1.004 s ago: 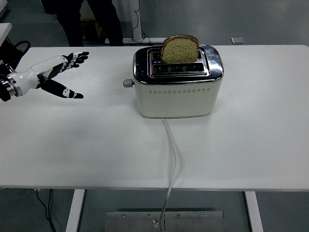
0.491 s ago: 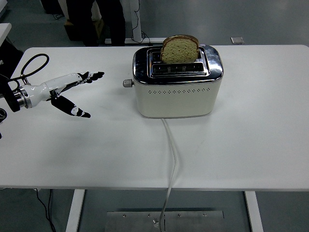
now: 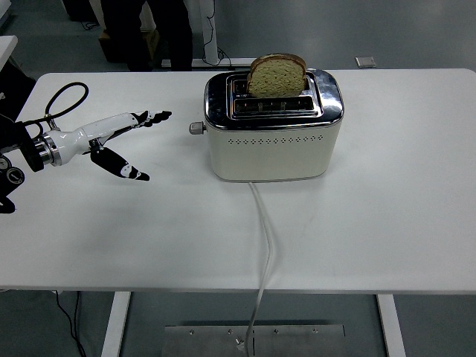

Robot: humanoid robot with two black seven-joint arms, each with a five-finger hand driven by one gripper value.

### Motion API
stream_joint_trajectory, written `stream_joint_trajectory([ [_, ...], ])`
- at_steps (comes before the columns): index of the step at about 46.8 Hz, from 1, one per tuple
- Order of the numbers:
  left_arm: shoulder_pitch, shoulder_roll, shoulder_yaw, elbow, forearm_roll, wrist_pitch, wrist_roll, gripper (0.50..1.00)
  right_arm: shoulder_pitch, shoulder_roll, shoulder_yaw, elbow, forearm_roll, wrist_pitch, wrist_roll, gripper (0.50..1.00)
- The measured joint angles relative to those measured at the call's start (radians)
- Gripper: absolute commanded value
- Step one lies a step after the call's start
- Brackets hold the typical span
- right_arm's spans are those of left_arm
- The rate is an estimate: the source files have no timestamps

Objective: Press down toaster

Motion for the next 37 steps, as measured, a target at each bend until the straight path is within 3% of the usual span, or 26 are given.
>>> stream_joint_trajectory([
  [18,-0.001,-0.045,0.039,0.006,-0.005,0.038,0.001,1.000,0.000,0.000,0.000,0.000,0.000,0.000,0.000,0.998],
  [37,-0.003,-0.066,0.043,0.010,-0.018,0.042,0.003,1.000,0.000,0.000,0.000,0.000,0.000,0.000,0.000,1.000],
])
